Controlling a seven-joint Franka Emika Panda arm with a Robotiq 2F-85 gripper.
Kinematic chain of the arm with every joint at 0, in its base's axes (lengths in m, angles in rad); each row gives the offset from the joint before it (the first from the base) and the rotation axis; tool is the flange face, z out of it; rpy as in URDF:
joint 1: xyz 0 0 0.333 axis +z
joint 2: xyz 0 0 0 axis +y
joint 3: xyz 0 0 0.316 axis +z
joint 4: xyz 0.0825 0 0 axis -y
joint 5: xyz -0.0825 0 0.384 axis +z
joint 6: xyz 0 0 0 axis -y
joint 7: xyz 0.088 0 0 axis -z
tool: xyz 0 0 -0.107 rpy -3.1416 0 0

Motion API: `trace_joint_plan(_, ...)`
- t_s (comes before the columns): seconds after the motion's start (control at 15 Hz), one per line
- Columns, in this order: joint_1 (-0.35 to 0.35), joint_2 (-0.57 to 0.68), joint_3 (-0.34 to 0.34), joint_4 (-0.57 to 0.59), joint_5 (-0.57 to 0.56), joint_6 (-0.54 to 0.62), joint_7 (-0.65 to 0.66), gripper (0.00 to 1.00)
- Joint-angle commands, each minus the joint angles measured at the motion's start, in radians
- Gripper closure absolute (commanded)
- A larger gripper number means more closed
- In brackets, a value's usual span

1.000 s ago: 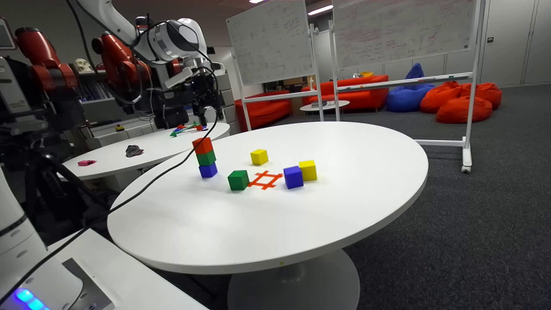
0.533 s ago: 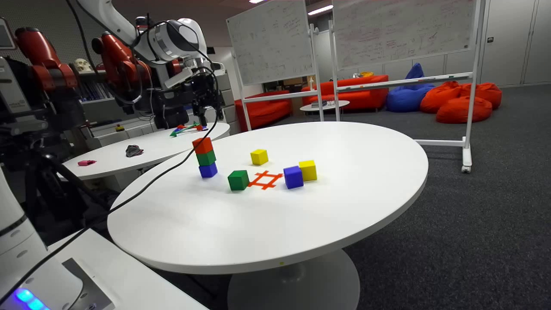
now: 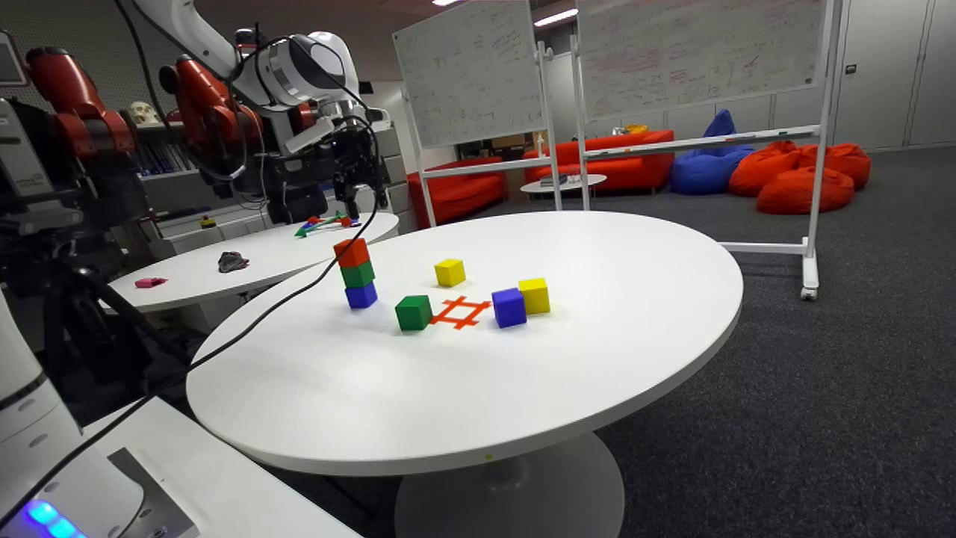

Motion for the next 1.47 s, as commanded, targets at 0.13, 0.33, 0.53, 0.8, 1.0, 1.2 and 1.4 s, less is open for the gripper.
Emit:
trace_joint_plan(0.13, 0.0, 0.0, 0.001, 0.002, 0.0, -0.002, 0.0, 0.0)
trace_joint_plan(0.33, -0.001, 0.002, -0.001, 0.0, 0.0, 0.004, 0.006, 0.0)
trace_joint_plan(0.53, -0.002, 0.004, -0.001, -0.001, 0.001, 0.005, 0.005, 0.0)
trace_joint_plan(0.8, 0.0, 0.009, 0.0, 0.004, 0.0, -0.002, 0.002, 0.0)
trace_joint_plan(1.0, 0.001, 0.009, 0.001, 0.004, 0.0, -0.002, 0.002, 0.0)
trace_joint_plan(1.2, 0.001, 0.009, 0.001, 0.004, 0.0, -0.002, 0.002, 0.0)
trace_joint_plan(1.4, 0.008, 0.019, 0.005, 0.011, -0.008, -0.014, -0.002, 0.0)
